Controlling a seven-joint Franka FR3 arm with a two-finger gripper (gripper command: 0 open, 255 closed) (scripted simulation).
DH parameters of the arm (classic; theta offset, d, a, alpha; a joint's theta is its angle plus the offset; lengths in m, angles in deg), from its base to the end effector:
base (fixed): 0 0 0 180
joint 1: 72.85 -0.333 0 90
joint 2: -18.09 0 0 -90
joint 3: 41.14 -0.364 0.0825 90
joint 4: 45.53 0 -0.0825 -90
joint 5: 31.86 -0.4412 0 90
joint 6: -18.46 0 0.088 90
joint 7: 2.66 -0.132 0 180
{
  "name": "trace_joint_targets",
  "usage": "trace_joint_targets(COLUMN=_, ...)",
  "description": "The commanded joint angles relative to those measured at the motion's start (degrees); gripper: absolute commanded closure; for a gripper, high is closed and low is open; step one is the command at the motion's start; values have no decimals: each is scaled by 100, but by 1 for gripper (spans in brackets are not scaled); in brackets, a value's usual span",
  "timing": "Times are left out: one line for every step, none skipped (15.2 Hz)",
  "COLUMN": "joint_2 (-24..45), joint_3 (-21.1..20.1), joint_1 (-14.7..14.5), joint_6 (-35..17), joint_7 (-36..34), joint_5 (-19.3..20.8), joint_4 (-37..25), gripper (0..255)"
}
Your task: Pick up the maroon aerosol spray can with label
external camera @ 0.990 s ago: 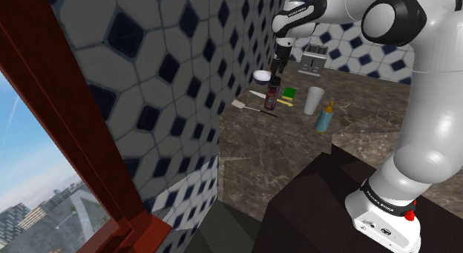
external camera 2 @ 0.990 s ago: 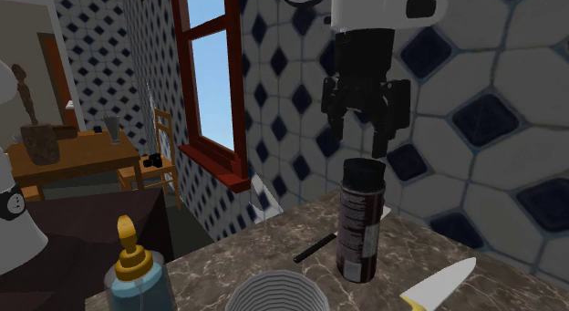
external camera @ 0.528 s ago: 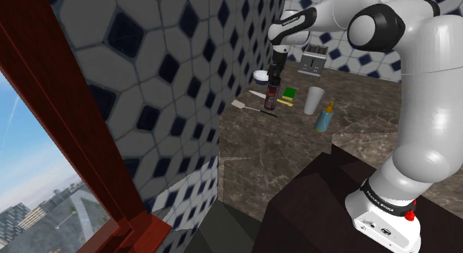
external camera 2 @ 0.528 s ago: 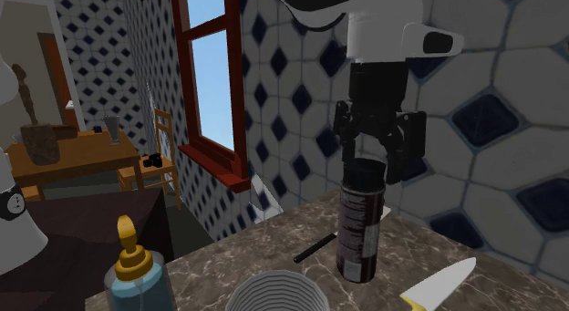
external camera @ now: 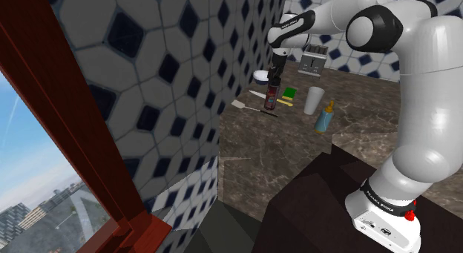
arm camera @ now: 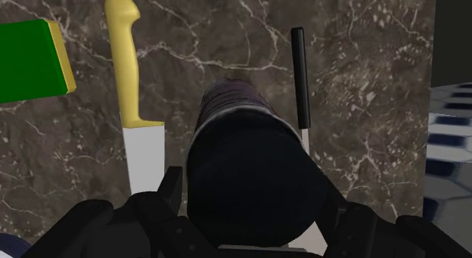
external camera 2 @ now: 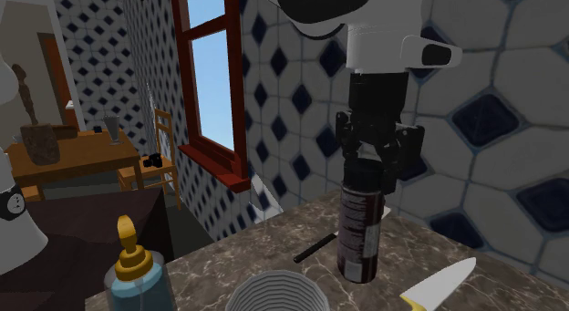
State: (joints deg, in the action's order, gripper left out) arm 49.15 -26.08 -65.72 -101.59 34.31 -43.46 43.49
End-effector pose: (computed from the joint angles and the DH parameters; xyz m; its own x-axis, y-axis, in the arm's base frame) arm 0.7282 -0.2517 0.3316 0.9802 0.1936 0.0411 0.1947 -0.9806 -0.0224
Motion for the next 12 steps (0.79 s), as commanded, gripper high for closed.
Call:
trace_joint_targets(joint_2=5, joint_3=0, joint_1=1, joint_6=0, joint_7=0, joint_5=1, joint_4=6, gripper=255)
trace_joint_targets(joint_2=6, joint_3=0, joint_1=1, joint_6=3, joint_7=0, joint_5=1, joint_4=3, gripper=255)
trace_joint_targets(joint_2=8, joint_3=0, joint_1=1, joint_6=6, joint_7=-1, joint_5=1, joint_4=-3, gripper=255)
trace_joint_targets(joint_2=6, joint_3=0, joint_1=1, joint_6=5, joint_7=-1, joint_5=1, joint_4=-1, gripper=255)
trace_joint_targets(joint_2=-14, joint_3=1, joint_1=-8, joint_6=-13, joint_7=-5, joint_5=4, joint_4=38, gripper=255)
trace_joint_targets(joint_2=-46, joint_3=7, joint_1=-11, joint_6=47, joint_7=-14, joint_5=16, joint_4=8, gripper=255)
trace_joint_targets(joint_2=-76, joint_3=13, joint_1=-13, joint_6=108, joint_7=-23, joint_5=27, joint_4=-23, gripper=255)
trace_joint_targets(joint_2=-106, joint_3=19, joint_1=-15, joint_6=169, joint_7=-32, joint_5=38, joint_4=-56, gripper=255)
trace_joint_targets(joint_2=-133, joint_3=25, joint_1=-16, joint_6=232, joint_7=-40, joint_5=48, joint_4=-93, gripper=255)
trace_joint_targets(joint_2=-160, joint_3=30, joint_1=-18, joint_6=295, joint_7=-49, joint_5=58, joint_4=-130, gripper=255)
trace_joint_targets(joint_2=-186, joint_3=35, joint_1=-19, joint_6=358, joint_7=-57, joint_5=69, joint_4=-168, gripper=255)
trace_joint_targets(joint_2=-211, joint_3=41, joint_1=-19, joint_6=422, joint_7=-66, joint_5=78, joint_4=-208, gripper=255)
